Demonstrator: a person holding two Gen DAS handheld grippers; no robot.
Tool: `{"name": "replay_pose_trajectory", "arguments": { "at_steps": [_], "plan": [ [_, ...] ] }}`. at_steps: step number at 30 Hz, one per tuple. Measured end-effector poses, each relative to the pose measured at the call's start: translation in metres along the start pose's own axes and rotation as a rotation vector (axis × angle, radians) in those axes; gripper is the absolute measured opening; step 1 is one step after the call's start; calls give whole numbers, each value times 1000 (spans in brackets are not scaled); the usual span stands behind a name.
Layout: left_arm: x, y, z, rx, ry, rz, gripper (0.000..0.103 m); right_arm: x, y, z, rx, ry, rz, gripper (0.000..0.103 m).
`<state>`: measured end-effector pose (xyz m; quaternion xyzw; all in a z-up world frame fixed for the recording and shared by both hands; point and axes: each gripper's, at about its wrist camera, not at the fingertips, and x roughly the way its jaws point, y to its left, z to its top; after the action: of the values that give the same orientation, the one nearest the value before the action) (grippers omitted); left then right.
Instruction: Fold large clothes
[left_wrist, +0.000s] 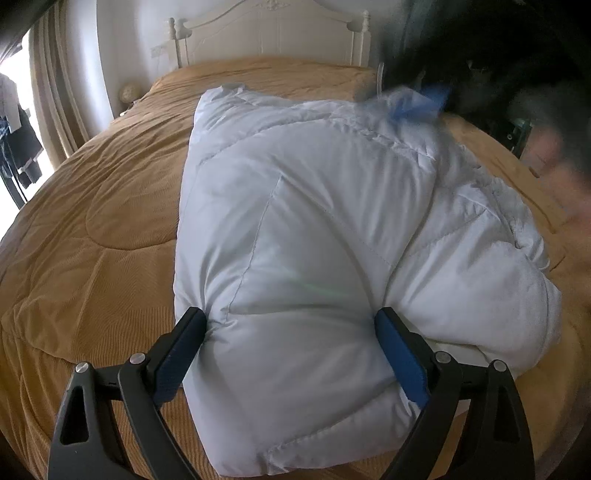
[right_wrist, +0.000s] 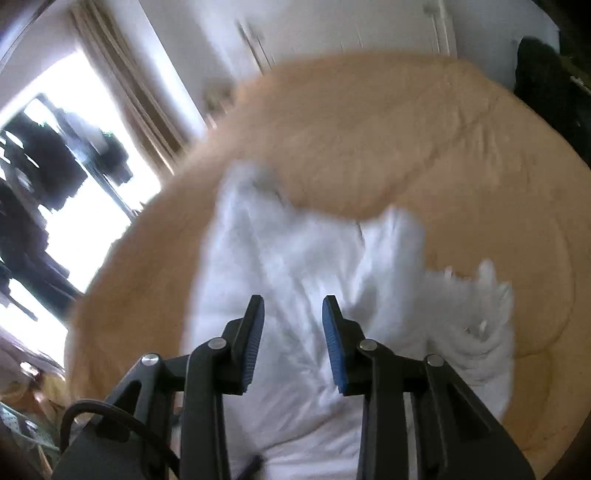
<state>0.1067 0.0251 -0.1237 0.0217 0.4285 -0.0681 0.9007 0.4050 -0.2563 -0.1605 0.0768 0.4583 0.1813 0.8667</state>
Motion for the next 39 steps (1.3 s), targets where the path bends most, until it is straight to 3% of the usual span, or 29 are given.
{"name": "replay_pose_trajectory", "arguments": {
  "at_steps": [2, 6, 10, 14, 16, 18, 20, 21, 24, 28, 29, 31, 32, 33, 37, 39],
  "plan": [
    [-2, -2, 0, 15, -8, -17, 94, 45, -18, -7, 2, 82, -153, 0],
    [-4, -7, -1, 17, -6, 23, 96, 51, -53, -7, 115, 80, -143, 0],
    [-10, 5, -1, -57, 1, 10, 97, 1, -42, -18, 113, -2, -186, 0],
    [-22, 8, -3, -100, -4, 9, 97, -48, -20, -50, 31, -85, -165, 8],
    [-33, 8, -6, -103, -20, 15, 97, -62, -9, -73, -1, -88, -127, 11],
    [-46, 8, -12, -104, -35, 37, 97, -59, -5, -92, -28, -60, -143, 15],
    [-57, 11, -19, -115, -38, 49, 97, -27, -23, -107, -11, 13, -240, 16],
    [-63, 13, -23, -128, -36, 60, 97, -13, -40, -104, 17, 31, -234, 23],
    [-76, 22, -33, -161, -33, 86, 97, -24, -66, -112, 131, 26, -172, 23],
    [-92, 31, -44, -194, -16, 124, 97, -71, -49, -115, 107, -59, -181, 26],
    [-95, 31, -45, -199, -11, 131, 97, -81, -43, -117, 95, -72, -196, 30],
    [-102, 32, -41, -213, 2, 155, 97, -102, -29, -122, 82, -93, -222, 58],
    [-105, 32, -39, -219, 9, 163, 97, -114, -21, -125, 77, -103, -239, 85],
    [-108, 33, -36, -225, 12, 165, 97, -120, -11, -132, 72, -113, -252, 92],
    [-121, 33, -23, -228, 32, 181, 98, -146, 23, -147, 13, -149, -370, 100],
    [-130, 32, -18, -223, 30, 185, 98, -159, 31, -155, 23, -146, -386, 103]
  ]
}}
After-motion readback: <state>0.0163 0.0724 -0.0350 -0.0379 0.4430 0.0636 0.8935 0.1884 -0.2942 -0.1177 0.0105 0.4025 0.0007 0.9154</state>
